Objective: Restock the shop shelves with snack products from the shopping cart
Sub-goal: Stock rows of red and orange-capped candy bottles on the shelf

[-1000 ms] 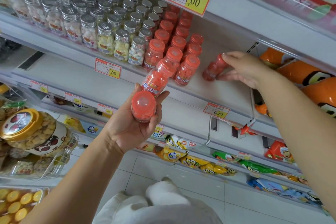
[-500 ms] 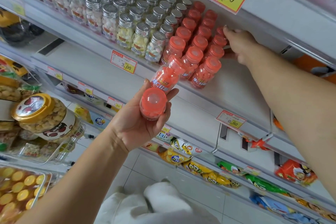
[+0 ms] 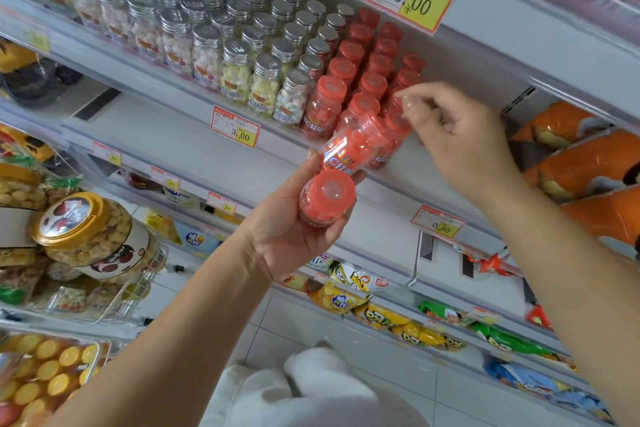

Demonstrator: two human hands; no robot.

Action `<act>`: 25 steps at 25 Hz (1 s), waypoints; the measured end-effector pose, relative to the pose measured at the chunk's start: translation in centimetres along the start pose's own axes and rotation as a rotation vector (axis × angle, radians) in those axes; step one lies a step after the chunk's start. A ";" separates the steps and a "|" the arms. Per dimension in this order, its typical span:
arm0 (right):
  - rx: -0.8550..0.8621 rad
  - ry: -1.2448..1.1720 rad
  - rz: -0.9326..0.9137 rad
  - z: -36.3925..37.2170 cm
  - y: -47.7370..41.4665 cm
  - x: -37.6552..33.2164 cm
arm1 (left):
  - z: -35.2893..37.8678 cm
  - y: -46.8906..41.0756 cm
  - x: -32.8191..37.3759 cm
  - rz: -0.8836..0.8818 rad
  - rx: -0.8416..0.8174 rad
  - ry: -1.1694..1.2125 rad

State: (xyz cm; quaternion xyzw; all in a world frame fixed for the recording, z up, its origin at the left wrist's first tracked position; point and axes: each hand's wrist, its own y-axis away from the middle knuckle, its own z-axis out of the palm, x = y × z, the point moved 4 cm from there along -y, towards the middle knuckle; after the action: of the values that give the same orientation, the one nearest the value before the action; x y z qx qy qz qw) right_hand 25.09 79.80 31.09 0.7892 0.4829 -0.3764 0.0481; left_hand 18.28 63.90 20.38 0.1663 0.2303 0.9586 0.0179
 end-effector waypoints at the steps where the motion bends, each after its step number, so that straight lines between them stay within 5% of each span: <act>1: -0.112 -0.082 0.013 0.4 0.8 -0.7 | 0.5 -0.1 -0.1 -0.001 -0.003 -0.022; 3: -0.211 -0.178 0.087 0.7 1.3 -0.6 | 1.2 -0.5 -0.5 0.002 0.007 -0.068; 6: -0.123 -0.231 0.169 -1.3 1.9 0.9 | 1.4 -0.9 -1.2 0.006 0.060 -0.105; 9: 0.016 -0.066 0.279 -4.6 1.9 4.0 | 0.6 -1.3 -1.5 -0.021 0.105 -0.061; 15: -0.034 0.186 0.357 -3.9 -0.9 9.6 | -0.2 -1.9 -2.0 -0.057 0.148 -0.048; 22: 0.087 -0.428 0.712 -1.7 -1.1 11.9 | -1.3 -1.0 -1.2 -0.029 0.158 0.011; 25: 0.147 -0.482 0.719 -1.6 -3.2 12.5 | -1.5 -1.0 -0.9 -0.006 0.170 0.008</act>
State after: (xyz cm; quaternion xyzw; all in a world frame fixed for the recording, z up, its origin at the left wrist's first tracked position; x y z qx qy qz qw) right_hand 26.53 91.29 25.17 0.7981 0.1244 -0.5423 0.2312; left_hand 18.58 63.99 18.38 0.1626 0.3112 0.9363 0.0055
